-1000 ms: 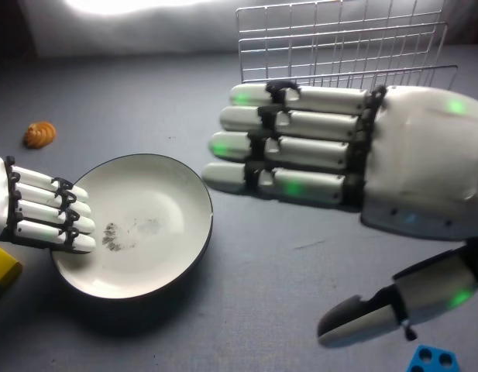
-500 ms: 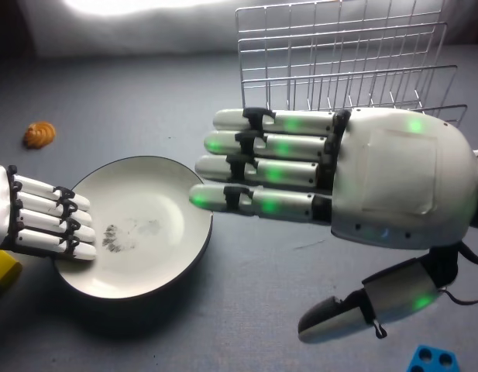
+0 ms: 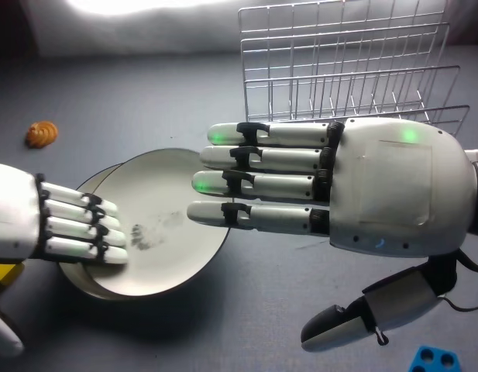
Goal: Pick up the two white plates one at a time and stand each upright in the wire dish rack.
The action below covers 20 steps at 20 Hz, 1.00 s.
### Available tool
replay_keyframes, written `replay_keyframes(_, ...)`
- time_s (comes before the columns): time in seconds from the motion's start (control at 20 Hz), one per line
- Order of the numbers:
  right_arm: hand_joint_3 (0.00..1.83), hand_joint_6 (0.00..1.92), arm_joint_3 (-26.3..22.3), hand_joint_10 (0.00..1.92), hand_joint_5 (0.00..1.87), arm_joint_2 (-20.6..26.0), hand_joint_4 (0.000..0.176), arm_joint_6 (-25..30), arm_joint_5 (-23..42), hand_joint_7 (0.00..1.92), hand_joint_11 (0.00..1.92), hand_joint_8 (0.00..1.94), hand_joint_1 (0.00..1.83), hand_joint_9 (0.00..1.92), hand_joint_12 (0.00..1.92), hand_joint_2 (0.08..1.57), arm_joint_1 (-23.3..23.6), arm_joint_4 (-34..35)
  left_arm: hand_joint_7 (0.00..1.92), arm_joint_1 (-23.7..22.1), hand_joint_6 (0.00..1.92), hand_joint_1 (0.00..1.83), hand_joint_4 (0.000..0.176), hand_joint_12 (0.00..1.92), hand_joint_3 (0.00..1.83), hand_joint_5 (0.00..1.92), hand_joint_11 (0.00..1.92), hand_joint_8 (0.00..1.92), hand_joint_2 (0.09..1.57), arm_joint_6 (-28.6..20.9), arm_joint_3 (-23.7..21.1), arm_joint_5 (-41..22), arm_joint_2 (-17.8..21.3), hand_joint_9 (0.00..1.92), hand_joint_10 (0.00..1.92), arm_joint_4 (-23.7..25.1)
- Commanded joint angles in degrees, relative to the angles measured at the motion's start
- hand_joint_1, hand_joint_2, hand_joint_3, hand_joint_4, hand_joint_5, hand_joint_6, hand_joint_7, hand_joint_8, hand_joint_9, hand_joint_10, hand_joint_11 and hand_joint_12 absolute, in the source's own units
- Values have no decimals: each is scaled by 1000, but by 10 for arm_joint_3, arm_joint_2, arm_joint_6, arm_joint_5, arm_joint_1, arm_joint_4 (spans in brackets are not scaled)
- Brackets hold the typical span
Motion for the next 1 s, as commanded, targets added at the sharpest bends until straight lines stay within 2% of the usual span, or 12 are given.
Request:
replay_keyframes(0.0,0,0,0,0,0,1,0,-2,63,0,0,0,0,0,0,1002,5,17,0,-4,0,0,0,0,6,0,0,0,1025,1,-11,-14,-6,0,0,-11)
replay_keyframes(0.2,2,0,4,0,0,-1,0,-6,62,0,0,0,0,0,0,1010,5,8,0,-33,0,0,0,0,6,0,0,0,1026,1,-52,4,-14,0,0,-12)
replay_keyframes(0.45,0,0,9,0,0,-10,0,-20,53,0,0,0,10,0,0,1006,8,8,0,-42,0,0,0,0,4,0,0,0,1023,1,-64,8,-22,0,0,-11)
replay_keyframes(0.5,0,0,9,0,0,-11,0,-21,48,0,0,0,96,0,0,1000,10,8,0,-42,0,0,0,0,5,0,0,0,1026,1,-63,9,-23,0,0,-11)
replay_keyframes(0.55,0,0,12,0,0,-15,0,-21,45,0,0,0,614,0,0,975,13,8,0,-44,0,0,0,0,2,0,0,0,1020,1,-63,9,-24,0,0,-11)
replay_keyframes(0.6,0,0,19,0,0,-23,0,-21,42,0,0,0,614,0,0,975,17,8,0,-44,0,0,0,0,2,0,0,0,1020,1,-62,9,-24,0,0,-11)
replay_keyframes(0.65,0,0,26,0,0,-32,0,-21,32,0,0,0,920,0,0,979,20,8,0,-44,0,0,0,0,0,0,0,0,1012,1,-62,9,-25,0,0,-11)
replay_keyframes(0.7,0,0,33,0,0,-41,0,-22,19,0,0,0,920,0,0,979,23,8,0,-45,0,0,0,0,0,0,0,0,1012,0,-60,9,-26,0,0,-11)
replay_keyframes(0.8,0,0,52,0,0,-61,0,-22,7,0,7,0,1174,0,3,973,31,8,0,-48,0,0,0,0,6,0,0,0,1029,0,-58,9,-26,0,0,-11)
replay_keyframes(0.85,0,0,57,0,0,-67,0,-22,6,0,13,0,1229,0,7,966,36,8,0,-49,0,0,0,0,5,0,0,0,1027,0,-57,9,-26,0,0,-11)
replay_keyframes(0.95,0,0,63,0,0,-76,0,-25,-8,0,49,0,1216,0,24,952,44,15,0,-50,0,0,0,0,5,0,0,0,1028,-1,-55,9,-27,0,0,-11)
